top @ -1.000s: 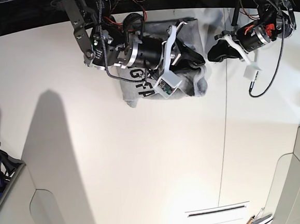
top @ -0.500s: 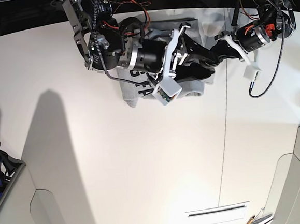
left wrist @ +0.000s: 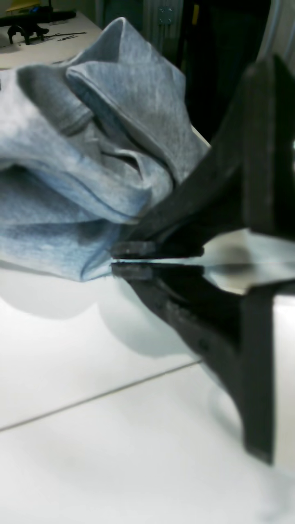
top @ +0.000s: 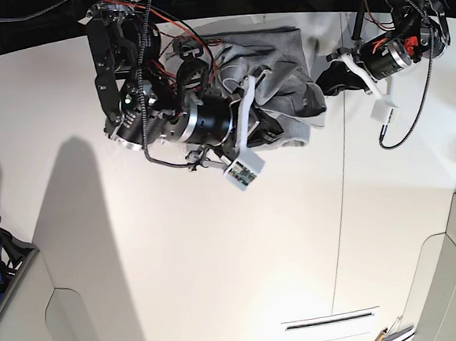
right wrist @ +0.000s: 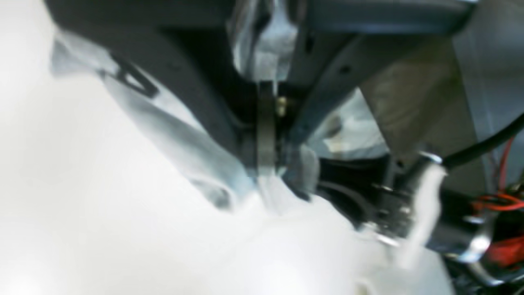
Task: Fold the T-shirt properly
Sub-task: 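Lift and fold the bundle over with both grippers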
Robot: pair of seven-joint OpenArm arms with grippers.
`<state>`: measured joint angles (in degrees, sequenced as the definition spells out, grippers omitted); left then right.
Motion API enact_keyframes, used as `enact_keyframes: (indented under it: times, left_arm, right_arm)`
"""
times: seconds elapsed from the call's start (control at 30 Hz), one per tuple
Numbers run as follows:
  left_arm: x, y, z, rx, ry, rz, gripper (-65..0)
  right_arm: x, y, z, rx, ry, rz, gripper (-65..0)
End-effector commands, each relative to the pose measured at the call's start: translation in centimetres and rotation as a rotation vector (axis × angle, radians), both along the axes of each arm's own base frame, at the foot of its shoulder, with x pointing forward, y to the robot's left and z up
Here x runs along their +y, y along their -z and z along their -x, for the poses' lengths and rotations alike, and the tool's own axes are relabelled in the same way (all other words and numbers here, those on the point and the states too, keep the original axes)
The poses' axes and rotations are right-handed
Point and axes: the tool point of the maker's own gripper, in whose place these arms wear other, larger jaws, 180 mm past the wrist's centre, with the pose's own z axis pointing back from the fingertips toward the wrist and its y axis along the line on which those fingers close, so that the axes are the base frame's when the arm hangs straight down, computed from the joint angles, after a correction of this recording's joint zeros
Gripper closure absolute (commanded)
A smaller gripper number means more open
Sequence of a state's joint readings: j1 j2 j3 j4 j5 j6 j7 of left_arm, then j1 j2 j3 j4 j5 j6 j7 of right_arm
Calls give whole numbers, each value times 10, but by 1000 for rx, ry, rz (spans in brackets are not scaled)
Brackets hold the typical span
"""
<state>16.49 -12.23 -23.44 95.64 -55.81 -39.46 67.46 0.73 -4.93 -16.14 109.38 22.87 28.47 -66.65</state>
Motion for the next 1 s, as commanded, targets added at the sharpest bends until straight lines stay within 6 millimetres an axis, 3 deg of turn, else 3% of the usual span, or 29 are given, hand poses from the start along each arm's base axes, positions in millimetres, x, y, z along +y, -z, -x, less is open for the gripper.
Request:
enact_keyframes:
  times: [0.0,0.2,0.4,0.57,0.8,0.9,0.97]
  left_arm:
    - [1,-10,-7,-44,0,11,-23]
    - [0,-11,-7,-47,-1,16,-23]
    - [0,-11,-7,-47,-1,16,-24]
    - [0,-11,-7,-47,-1,16,-24]
    - [0,-11,-7,-47,-1,16,-24]
    - [0,-11,-7,-47,-1,16,-24]
    - [1,-12,-8,-50,-1,18,-24]
  right_arm:
    - [3,-15,-6,-25,24,-54,0]
    - [-30,21,-8,51,191,93,0]
    - [-27,39,17,122,190,108,0]
    - [0,42,47,154,92,94,0]
    - [64,8,98,127,-199,-77,0]
    - [74,1,107,86,-267,-96,0]
    - [73,1,103,65,-260,-88,0]
